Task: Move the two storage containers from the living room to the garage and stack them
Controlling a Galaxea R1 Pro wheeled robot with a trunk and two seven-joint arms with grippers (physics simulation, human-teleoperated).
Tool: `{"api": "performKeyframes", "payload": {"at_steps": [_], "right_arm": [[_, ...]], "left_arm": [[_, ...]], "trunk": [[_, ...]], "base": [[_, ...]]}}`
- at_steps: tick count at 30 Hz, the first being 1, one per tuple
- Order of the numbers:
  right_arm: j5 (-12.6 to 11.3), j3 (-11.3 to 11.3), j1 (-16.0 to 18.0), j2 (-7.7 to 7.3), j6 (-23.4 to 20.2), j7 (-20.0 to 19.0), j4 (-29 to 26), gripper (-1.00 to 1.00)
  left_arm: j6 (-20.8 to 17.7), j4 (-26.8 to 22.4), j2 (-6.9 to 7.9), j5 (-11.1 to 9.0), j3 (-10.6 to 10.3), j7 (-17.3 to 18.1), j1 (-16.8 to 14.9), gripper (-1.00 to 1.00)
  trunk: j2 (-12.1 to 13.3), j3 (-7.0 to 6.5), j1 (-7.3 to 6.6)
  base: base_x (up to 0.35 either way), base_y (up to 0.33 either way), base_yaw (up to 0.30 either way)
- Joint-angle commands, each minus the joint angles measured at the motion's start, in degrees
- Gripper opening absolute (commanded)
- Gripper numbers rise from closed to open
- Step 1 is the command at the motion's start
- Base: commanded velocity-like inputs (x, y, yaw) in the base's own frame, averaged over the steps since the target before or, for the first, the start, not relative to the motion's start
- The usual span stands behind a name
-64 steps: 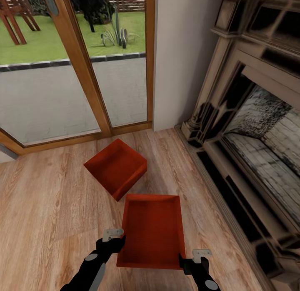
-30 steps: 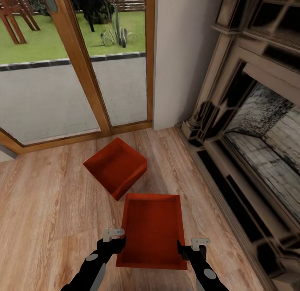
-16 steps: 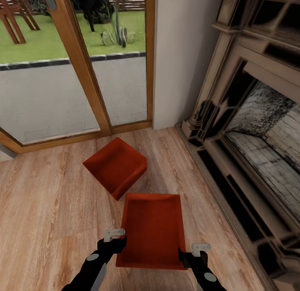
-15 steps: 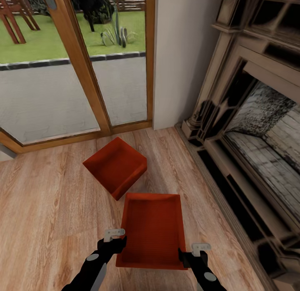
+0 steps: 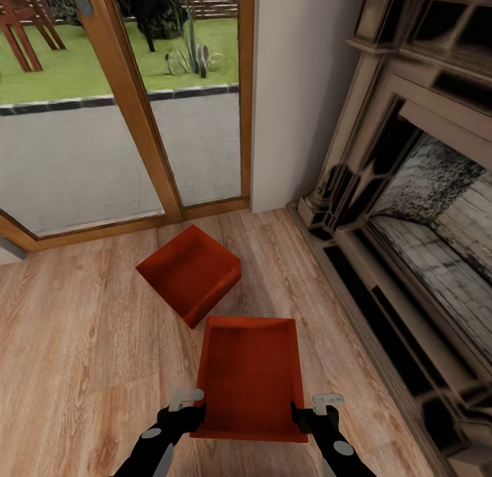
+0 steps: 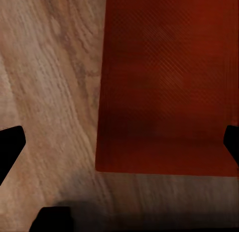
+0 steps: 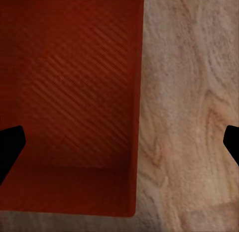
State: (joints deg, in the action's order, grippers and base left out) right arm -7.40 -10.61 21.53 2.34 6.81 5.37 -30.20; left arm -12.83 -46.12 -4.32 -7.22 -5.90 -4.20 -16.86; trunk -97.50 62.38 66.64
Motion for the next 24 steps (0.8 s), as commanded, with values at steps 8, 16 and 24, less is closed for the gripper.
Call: {"api": "performKeyframes", "payload": {"at_steps": [8,16,24], "right_arm": [[-0.6,-0.46,0.07,-0.05,0.26,0.36,-0.12,1.0],[-0.6,-0.52,0.08,-0.05,0.22,0.35,-0.08,1.0],[-0.6,-0.55,0.08,-0.05,0.22,0.35,-0.04,1.0]], "left_arm": [[-0.26,1.16,-0.31,-0.6,-0.33,-0.45,0.02,1.0],[-0.16,1.12,-0.12,-0.66,-0.3,-0.51,0.02,1.0],[0.09,0.76,0.22,-0.52,-0.34,-0.63,0.02,1.0]], "trunk": [[-2.42,1.11,1.31],[-4.03,1.83,2.19],[-4.03,1.83,2.19]], "base": [[0.0,0.0,0.0],[0.0,0.0,0.0],[0.0,0.0,0.0]]}}
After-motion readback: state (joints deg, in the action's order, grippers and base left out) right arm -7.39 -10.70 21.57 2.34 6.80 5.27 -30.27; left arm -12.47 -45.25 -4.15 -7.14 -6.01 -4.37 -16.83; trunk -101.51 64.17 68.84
